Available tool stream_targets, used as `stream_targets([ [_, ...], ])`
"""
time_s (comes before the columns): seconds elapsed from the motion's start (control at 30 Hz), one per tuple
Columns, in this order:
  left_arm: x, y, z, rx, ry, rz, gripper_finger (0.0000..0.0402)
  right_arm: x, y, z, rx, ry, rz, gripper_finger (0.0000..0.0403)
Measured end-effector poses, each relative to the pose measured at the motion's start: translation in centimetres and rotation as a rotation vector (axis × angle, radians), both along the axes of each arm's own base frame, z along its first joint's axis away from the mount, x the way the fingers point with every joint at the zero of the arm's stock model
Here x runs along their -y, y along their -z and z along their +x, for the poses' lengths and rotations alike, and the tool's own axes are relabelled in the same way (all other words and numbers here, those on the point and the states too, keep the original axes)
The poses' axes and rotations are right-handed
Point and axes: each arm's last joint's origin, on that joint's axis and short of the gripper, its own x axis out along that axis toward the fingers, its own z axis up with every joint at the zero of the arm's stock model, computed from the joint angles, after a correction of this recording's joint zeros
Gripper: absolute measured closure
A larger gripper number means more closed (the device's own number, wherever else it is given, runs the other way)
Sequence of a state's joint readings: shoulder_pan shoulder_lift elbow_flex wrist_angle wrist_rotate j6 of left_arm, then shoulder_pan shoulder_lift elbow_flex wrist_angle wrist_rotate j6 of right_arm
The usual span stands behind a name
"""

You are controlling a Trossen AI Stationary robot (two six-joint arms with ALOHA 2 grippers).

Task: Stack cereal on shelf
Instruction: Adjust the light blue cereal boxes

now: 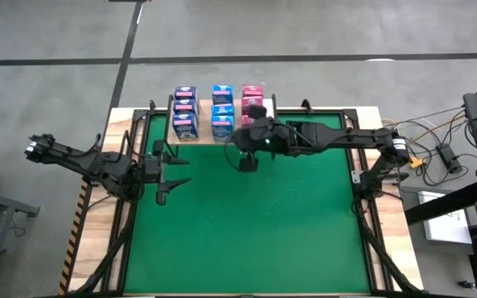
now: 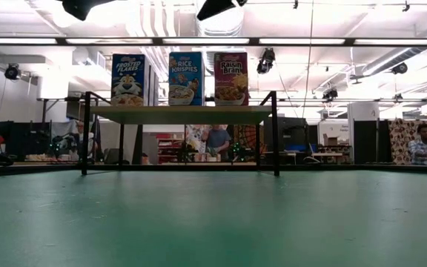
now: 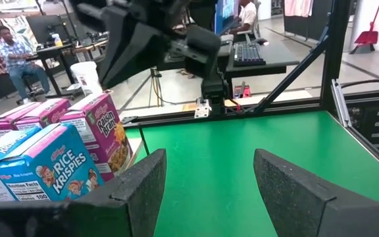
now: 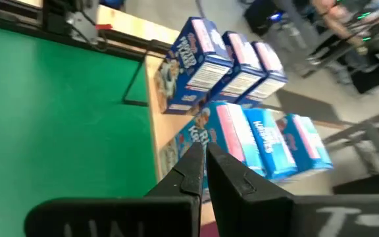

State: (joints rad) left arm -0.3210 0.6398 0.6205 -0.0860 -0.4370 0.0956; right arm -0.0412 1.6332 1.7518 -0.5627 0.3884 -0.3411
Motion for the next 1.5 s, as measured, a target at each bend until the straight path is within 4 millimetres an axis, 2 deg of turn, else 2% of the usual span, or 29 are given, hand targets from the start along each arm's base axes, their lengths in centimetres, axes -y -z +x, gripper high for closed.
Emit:
stream_targets([
  [0.33, -0.2, -0.2, -0.5, 0.009, 0.0, 0.004, 0.0189, 3.8, -1.4, 2.3, -0.011, -0.044, 0.065, 0.0394],
  [0.5, -0.2, -0.1, -0.5, -0.002, -0.001, 0.007, 0.0189, 4.9, -1.3, 3.1, -0.025, -0.029, 0.057, 0.0394],
  [0.63, -0.2, -0.1, -0.6, 0.0, -0.001, 0.006, 0.0189, 5.7, -0.4, 3.8, -0.05, -0.018, 0.057, 0.0394],
  [0.77, -0.2, -0.1, -0.6, 0.0, -0.001, 0.006, 0.0189, 6.1, 0.5, 4.3, -0.076, -0.012, 0.057, 0.0394],
  [1.5, -0.2, -0.1, -0.5, 0.0, -0.001, 0.0, 0.0189, 7.2, 2.1, 5.7, -0.082, -0.001, 0.034, 0.0394],
])
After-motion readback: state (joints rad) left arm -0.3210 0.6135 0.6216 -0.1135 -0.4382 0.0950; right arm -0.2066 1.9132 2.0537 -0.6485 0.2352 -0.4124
